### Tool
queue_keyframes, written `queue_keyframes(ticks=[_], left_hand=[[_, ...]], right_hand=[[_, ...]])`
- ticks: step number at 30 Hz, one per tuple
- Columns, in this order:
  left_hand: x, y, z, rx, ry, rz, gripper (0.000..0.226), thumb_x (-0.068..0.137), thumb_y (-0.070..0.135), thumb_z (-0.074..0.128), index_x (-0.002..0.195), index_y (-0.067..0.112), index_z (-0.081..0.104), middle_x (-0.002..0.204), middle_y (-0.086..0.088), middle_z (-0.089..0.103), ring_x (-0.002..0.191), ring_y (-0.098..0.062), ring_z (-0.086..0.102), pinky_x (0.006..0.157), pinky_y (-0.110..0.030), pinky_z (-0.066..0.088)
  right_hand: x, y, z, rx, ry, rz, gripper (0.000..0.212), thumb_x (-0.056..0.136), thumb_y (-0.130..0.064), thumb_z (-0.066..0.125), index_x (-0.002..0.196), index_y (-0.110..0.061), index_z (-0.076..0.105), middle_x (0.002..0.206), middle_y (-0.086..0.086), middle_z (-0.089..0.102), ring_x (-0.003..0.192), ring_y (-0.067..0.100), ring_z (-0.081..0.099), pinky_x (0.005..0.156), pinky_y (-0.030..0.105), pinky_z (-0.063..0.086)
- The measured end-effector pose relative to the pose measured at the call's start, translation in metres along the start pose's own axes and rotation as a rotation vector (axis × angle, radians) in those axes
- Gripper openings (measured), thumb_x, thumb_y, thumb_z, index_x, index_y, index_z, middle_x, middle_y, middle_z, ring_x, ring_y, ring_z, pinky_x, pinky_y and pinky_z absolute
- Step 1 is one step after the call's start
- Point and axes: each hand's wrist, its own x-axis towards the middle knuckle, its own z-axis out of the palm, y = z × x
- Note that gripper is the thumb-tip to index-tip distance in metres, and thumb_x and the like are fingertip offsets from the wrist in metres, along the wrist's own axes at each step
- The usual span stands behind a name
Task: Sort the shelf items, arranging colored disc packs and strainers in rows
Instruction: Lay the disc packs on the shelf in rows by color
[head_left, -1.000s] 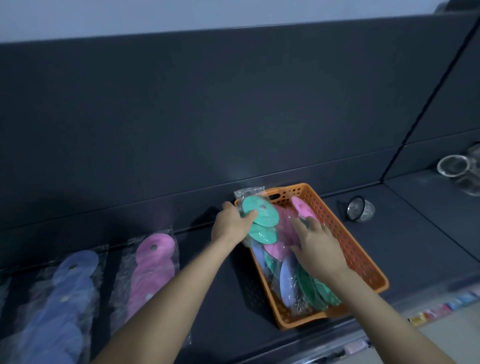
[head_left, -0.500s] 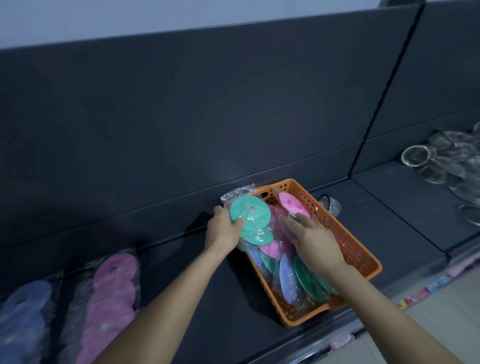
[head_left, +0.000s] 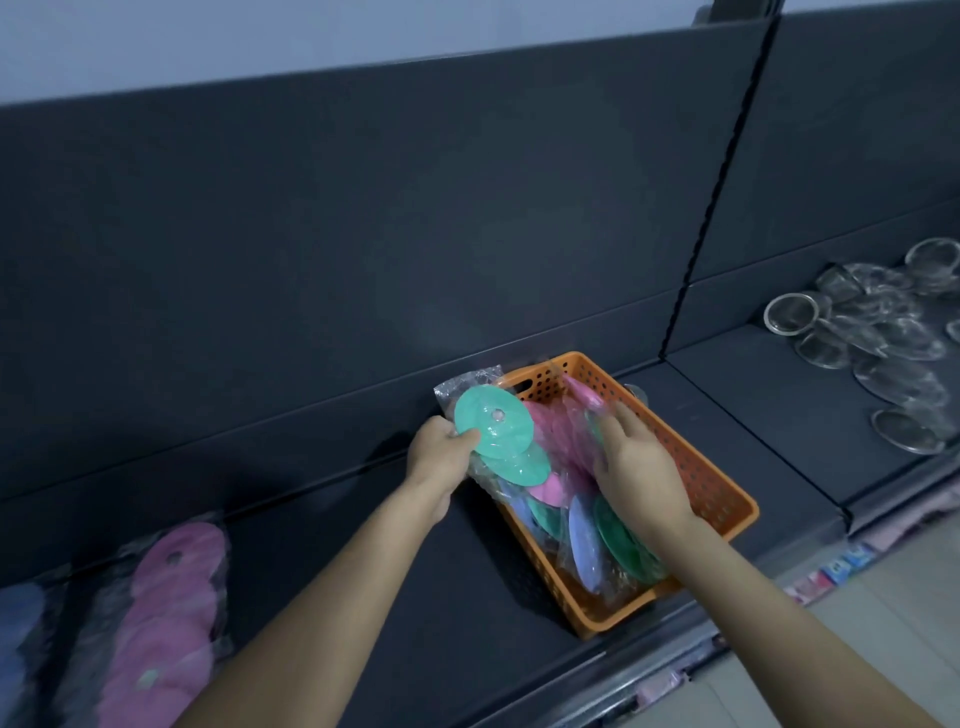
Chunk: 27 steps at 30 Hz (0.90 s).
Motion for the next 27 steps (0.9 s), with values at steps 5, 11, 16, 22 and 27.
queue_keyframes(ticks=[5, 11, 16, 22, 27], left_hand=[[-0.006, -0.003, -0.010, -0.068, 0.094, 0.038, 0.034, 0.087, 0.012, 0.057, 0.064, 0.016, 0.033, 0.076, -0.007, 0.041, 0.074, -0.022, 0.046, 0.069, -0.039, 0.047], [-0.017, -0.006, -0.017, -0.200, 0.074, 0.044, 0.028, 0.088, 0.007, 0.057, 0.067, 0.012, 0.040, 0.074, -0.009, 0.045, 0.074, -0.023, 0.051, 0.076, -0.042, 0.060], [-0.018, -0.004, -0.031, -0.307, 0.034, 0.032, 0.009, 0.086, 0.003, 0.058, 0.079, 0.006, 0.054, 0.085, -0.014, 0.055, 0.080, -0.030, 0.061, 0.071, -0.036, 0.060], [-0.022, -0.006, -0.050, -0.553, -0.075, -0.038, 0.009, 0.090, 0.001, 0.059, 0.087, -0.007, 0.062, 0.092, -0.021, 0.069, 0.080, -0.026, 0.070, 0.063, -0.028, 0.058], [-0.024, -0.012, -0.070, -0.884, -0.148, -0.143, 0.011, 0.092, 0.000, 0.054, 0.100, -0.003, 0.061, 0.089, -0.017, 0.073, 0.082, -0.023, 0.072, 0.063, -0.028, 0.058]], right_hand=[[0.000, 0.001, -0.003, -0.170, -0.012, 0.081, 0.013, 0.086, -0.007, 0.052, 0.093, -0.003, 0.062, 0.103, 0.013, 0.061, 0.096, 0.032, 0.055, 0.069, 0.036, 0.046], [0.002, 0.008, -0.009, -0.061, 0.033, 0.109, 0.019, 0.087, 0.000, 0.050, 0.070, -0.007, 0.056, 0.074, 0.009, 0.060, 0.063, 0.027, 0.057, 0.052, 0.029, 0.040], [-0.002, 0.011, -0.029, 0.285, 0.267, 0.143, 0.040, 0.076, 0.009, 0.053, 0.053, -0.010, 0.027, 0.050, 0.006, 0.028, 0.044, 0.009, 0.021, 0.042, 0.016, 0.025], [-0.014, 0.007, -0.032, 0.415, 0.261, 0.211, 0.021, 0.082, 0.001, 0.055, 0.061, 0.001, 0.051, 0.059, 0.011, 0.052, 0.052, 0.009, 0.043, 0.054, 0.008, 0.035], [-0.022, -0.003, -0.041, 0.665, 0.324, 0.358, 0.013, 0.089, -0.008, 0.059, 0.083, -0.014, 0.069, 0.077, -0.005, 0.066, 0.072, 0.012, 0.062, 0.065, 0.027, 0.050]])
